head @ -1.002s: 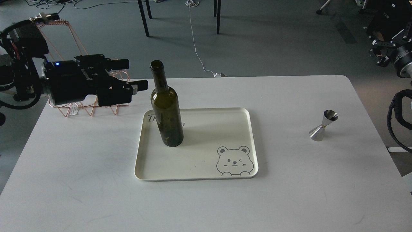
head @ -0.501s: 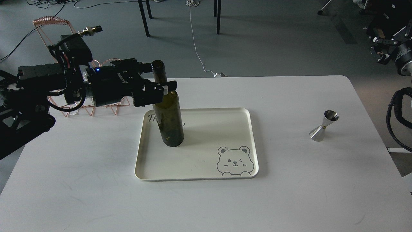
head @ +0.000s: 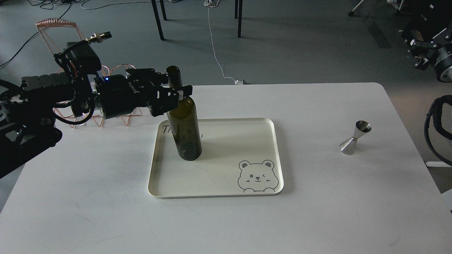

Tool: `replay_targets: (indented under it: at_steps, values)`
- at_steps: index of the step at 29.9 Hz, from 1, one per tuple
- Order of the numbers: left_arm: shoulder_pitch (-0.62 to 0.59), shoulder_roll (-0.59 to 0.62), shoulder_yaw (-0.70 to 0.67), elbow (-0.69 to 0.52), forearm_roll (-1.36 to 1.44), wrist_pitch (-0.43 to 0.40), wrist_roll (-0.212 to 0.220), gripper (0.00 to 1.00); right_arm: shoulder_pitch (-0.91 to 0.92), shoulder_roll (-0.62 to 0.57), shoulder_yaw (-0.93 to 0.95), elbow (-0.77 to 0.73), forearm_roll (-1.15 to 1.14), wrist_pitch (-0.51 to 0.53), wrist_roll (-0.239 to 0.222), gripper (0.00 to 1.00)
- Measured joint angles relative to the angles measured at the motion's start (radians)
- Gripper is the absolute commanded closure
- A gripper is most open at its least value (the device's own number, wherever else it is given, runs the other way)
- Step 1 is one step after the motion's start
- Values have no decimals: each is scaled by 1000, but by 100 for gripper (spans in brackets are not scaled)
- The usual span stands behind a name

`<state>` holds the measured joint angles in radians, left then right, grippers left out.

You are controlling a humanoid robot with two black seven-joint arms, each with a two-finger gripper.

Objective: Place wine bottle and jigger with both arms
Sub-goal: 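Reach the left gripper to the wine bottle neck and grasp it, then lift the wine bottle and carry it over the copper rack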

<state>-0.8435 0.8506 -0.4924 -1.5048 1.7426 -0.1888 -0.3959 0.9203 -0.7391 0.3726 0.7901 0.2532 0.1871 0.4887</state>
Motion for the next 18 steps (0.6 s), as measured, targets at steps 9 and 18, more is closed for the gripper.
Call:
replay_targets:
  at_steps: [9, 18]
  values:
    - [3, 7, 0, 0, 1, 8, 0, 73, 0, 0, 8, 0, 0, 0, 0, 3]
    - [-12, 59, -21, -10, -11, 29, -7, 77, 0, 1, 9, 0, 0, -2, 0, 3]
